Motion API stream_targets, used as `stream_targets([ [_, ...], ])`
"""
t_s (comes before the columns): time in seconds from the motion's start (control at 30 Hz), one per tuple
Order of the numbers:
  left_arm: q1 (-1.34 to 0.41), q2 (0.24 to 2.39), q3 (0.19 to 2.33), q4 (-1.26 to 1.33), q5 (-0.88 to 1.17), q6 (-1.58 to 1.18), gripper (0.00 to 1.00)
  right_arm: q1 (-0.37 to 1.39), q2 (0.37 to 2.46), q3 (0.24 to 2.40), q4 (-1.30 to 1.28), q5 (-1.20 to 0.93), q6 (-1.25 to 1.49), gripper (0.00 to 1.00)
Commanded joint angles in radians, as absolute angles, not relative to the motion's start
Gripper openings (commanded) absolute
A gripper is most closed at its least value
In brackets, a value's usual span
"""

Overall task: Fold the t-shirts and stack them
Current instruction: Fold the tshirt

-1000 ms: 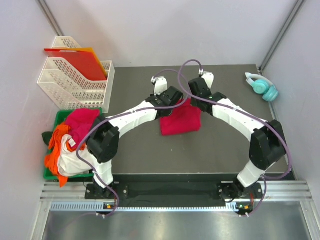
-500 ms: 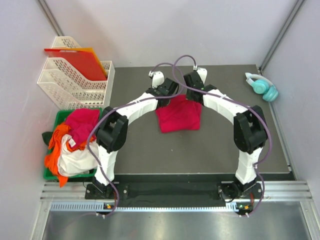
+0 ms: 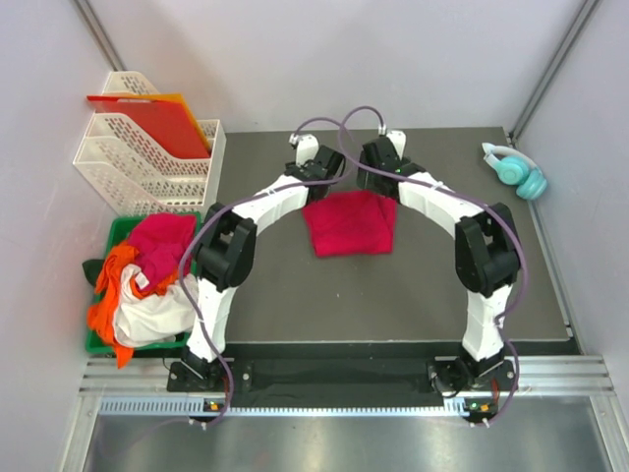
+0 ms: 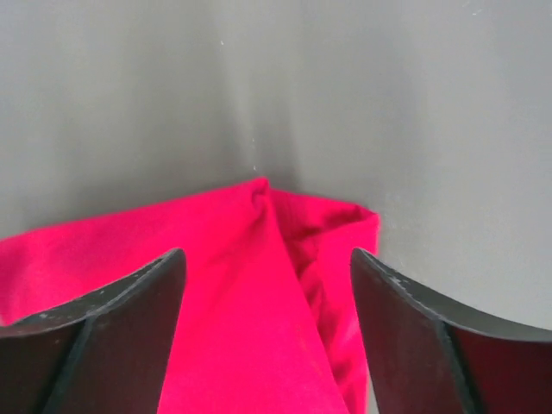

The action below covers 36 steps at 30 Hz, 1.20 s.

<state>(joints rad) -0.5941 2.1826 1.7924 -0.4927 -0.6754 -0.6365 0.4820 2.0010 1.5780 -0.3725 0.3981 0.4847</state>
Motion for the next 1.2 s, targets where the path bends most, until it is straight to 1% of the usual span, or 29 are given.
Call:
stream_targets([
  [0.0,-0.597,1.968,1.665,-0.393,-0.632,-0.658,0.58,0.505,1.757,1.514,-0.308,0.407,0.453,0.77],
  [0.07,-0.612,1.896,1.591,-0.327,-0.579,-0.673,0.49,0.506,1.691,1.412,-0.292,0.358,0.491,0.74],
  [0.1,-0.618,1.884,1.535,-0.316,-0.556,-0.701,0.41,0.506,1.675,1.375,-0.281,0.338,0.508,0.65],
  [0.13,-0.627,1.878,1.511,-0.308,-0.504,-0.713,0.26,0.509,1.668,1.300,-0.264,0.295,0.526,0.57],
  [0.17,-0.635,1.875,1.491,-0.290,-0.482,-0.724,0.17,0.512,1.667,1.267,-0.246,0.288,0.537,0.49],
  [0.2,-0.644,1.878,1.458,-0.288,-0.462,-0.744,0.09,0.523,1.672,1.240,-0.241,0.282,0.548,0.30],
  [0.23,-0.666,1.881,1.450,-0.285,-0.444,-0.752,0.01,0.529,1.687,1.197,-0.238,0.269,0.563,0.22],
  [0.3,-0.693,1.893,1.421,-0.273,-0.399,-0.772,0.00,0.548,1.704,1.152,-0.226,0.270,0.571,0.08],
  [0.37,-0.736,1.908,1.405,-0.256,-0.382,-0.773,0.00,0.560,1.729,1.132,-0.213,0.272,0.587,0.03],
  [0.4,-0.748,1.916,1.404,-0.247,-0.380,-0.775,0.00,0.561,1.738,1.118,-0.210,0.270,0.592,0.01],
  [0.57,-0.792,1.979,1.413,-0.256,-0.361,-0.796,0.00,0.561,1.789,1.108,-0.219,0.272,0.626,0.01],
  [0.73,-0.793,2.023,1.404,-0.351,-0.333,-0.845,0.00,0.574,1.789,1.057,-0.248,0.267,0.663,0.01],
  [0.97,-0.805,1.988,1.295,-0.446,-0.347,-0.931,0.00,0.650,1.747,0.944,-0.290,0.267,0.721,0.00],
  [1.17,-0.810,1.953,1.226,-0.512,-0.374,-0.962,0.00,0.718,1.727,0.913,-0.314,0.264,0.755,0.00],
])
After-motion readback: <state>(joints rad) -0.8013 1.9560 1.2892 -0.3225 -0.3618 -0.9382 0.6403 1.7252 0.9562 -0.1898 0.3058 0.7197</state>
